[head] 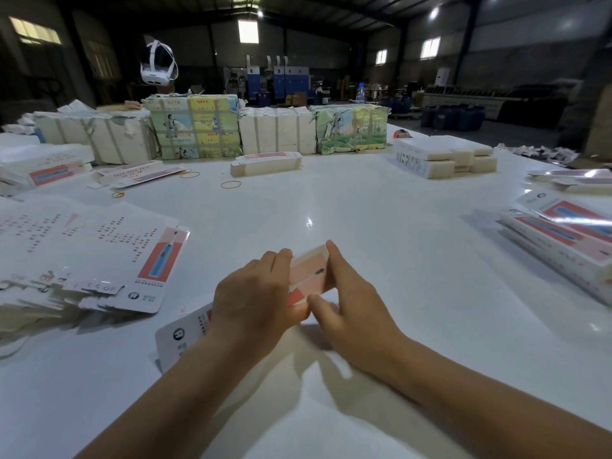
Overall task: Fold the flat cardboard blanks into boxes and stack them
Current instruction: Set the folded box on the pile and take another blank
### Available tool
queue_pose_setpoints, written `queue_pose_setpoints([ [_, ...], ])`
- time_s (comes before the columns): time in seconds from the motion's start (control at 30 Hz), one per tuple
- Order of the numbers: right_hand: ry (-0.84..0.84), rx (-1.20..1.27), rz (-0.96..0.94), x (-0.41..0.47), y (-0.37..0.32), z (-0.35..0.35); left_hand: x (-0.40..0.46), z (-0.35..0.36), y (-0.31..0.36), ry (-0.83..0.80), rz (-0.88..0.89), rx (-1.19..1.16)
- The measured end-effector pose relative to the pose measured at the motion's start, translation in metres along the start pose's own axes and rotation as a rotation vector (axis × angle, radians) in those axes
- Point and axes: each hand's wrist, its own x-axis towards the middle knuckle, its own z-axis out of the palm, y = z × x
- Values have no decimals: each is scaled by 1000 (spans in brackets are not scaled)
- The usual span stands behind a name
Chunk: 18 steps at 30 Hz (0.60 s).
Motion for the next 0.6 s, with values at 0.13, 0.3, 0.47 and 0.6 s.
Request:
queue_pose_setpoints([
  [0.13, -155, 231, 73, -1, -2, 3, 1, 1, -5, -21, 2, 36],
  [0.3, -232, 286, 101, 4, 3, -2, 2, 4, -14, -6, -19, 21],
  [0.47, -154, -82, -167, 10, 4, -11, 2, 6, -17, -63, 67, -89],
  [0.6, -90, -478, -382, 16, 17, -17, 1, 6, -19, -158, 49, -233],
])
